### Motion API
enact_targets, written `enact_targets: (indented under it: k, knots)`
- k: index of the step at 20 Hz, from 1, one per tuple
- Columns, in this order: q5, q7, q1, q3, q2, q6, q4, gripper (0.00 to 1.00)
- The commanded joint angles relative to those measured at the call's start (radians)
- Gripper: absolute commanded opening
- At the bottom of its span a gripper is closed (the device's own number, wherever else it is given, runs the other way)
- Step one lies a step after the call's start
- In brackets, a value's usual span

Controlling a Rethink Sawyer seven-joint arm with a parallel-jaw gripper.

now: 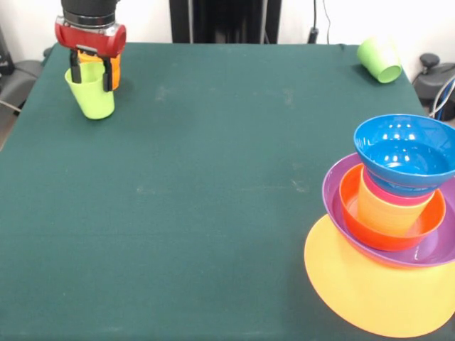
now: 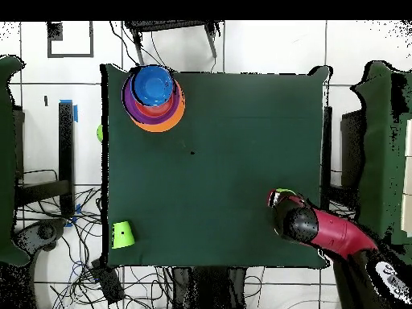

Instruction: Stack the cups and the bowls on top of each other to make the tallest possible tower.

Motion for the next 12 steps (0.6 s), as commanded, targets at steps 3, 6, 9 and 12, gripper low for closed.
enact_targets:
  k: [3, 6, 9, 12]
  knots:
    - [-0.047, -0.004, -0.008, 0.062, 0.047, 0.107, 0.026, 1.00]
    - [-0.039, -0.008, -0.018, 0.080, 0.052, 0.119, 0.037, 1.00]
    - [-0.036, -0.013, -0.025, 0.094, 0.058, 0.126, 0.037, 1.00]
    - [-0.033, -0.013, -0.027, 0.105, 0.061, 0.133, 0.034, 1.00]
